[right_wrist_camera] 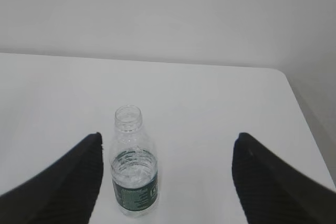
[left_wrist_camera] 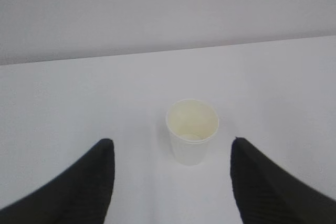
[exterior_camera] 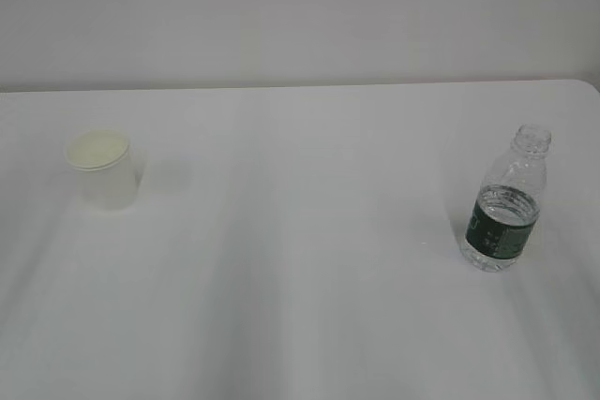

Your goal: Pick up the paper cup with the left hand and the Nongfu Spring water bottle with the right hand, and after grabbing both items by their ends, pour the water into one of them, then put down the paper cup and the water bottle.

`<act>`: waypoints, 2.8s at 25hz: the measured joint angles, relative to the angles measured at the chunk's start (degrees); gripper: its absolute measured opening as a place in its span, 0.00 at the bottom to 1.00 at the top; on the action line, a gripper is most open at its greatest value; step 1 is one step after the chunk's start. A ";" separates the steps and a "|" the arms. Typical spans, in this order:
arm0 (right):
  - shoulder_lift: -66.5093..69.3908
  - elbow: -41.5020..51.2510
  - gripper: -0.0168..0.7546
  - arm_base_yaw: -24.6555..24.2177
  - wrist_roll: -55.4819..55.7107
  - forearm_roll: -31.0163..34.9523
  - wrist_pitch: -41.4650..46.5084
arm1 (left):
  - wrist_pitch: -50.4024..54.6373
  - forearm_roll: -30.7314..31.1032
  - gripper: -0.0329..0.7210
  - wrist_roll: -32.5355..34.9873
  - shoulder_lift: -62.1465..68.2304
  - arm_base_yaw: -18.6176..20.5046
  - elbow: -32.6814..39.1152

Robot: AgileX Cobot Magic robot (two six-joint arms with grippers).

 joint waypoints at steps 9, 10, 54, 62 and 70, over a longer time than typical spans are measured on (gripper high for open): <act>1.02 2.37 0.76 0.00 -0.04 0.17 -6.30 | -17.29 0.00 0.70 0.00 1.90 0.00 8.98; 1.79 2.48 0.76 0.00 -0.04 0.17 -6.91 | -18.96 0.00 0.70 0.00 1.90 0.00 10.04; 30.49 15.29 0.75 0.09 16.61 -15.40 -47.87 | -49.73 -0.77 0.69 -0.88 24.17 0.00 21.99; 32.83 19.24 0.71 0.09 18.85 -17.73 -52.96 | -57.91 -0.22 0.69 -0.97 25.62 -3.18 29.09; 35.80 19.94 0.71 0.09 19.06 -20.59 -55.04 | -67.47 0.22 0.69 -0.97 31.24 -5.00 32.42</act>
